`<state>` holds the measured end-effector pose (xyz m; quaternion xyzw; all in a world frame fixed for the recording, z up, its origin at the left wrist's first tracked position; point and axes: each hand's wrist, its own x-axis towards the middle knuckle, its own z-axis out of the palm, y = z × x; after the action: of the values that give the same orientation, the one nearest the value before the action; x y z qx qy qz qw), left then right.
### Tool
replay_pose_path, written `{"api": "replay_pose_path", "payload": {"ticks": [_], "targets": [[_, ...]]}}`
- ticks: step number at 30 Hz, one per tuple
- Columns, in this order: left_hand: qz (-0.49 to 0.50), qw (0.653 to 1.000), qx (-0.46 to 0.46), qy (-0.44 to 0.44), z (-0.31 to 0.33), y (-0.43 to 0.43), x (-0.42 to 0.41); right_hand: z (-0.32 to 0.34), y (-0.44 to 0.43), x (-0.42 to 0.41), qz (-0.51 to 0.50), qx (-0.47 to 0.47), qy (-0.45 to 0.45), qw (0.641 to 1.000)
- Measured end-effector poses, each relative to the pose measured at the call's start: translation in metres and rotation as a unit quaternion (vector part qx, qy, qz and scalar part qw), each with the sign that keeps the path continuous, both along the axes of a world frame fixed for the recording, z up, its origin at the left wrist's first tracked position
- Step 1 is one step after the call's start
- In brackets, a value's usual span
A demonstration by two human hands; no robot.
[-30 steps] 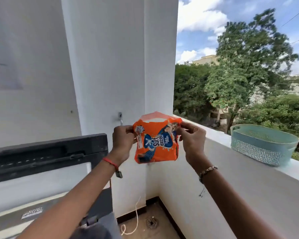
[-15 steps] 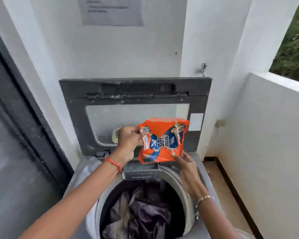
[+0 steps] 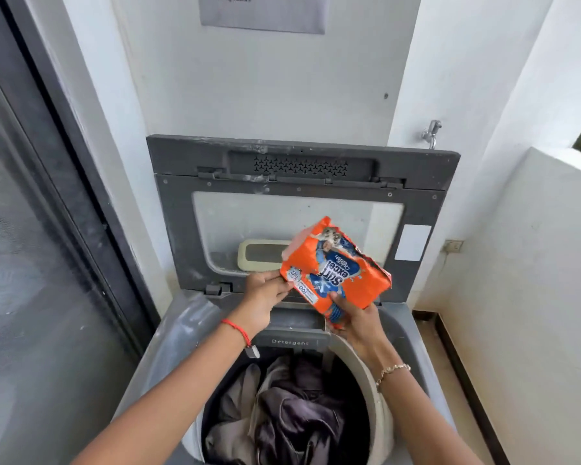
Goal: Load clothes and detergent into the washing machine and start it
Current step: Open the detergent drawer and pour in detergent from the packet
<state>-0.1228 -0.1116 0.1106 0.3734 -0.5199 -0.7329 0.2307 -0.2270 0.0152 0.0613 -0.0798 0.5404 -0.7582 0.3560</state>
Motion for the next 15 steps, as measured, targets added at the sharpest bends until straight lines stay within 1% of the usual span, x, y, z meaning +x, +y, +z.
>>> {"api": "replay_pose_path", "payload": {"ticks": [3,7,10,13,15], "targets": [[0.026,0.999,0.002,-0.041,-0.018,-0.013,0.0,0.008,0.004,-0.013,-0.027,0.086,0.1,0.991],[0.037,0.997,0.008,-0.061,-0.034,-0.028,-0.001,0.015,0.002,-0.023,-0.008,0.155,0.202,0.967],[0.016,0.997,-0.001,-0.074,-0.037,-0.032,-0.003,0.017,-0.002,-0.027,0.014,0.2,0.234,0.951],[-0.02,0.997,-0.012,-0.077,-0.035,-0.029,-0.007,0.02,-0.005,-0.025,0.018,0.217,0.253,0.943],[-0.026,0.996,-0.02,-0.078,-0.033,-0.027,-0.009,0.022,-0.008,-0.024,0.02,0.231,0.271,0.934]]}}
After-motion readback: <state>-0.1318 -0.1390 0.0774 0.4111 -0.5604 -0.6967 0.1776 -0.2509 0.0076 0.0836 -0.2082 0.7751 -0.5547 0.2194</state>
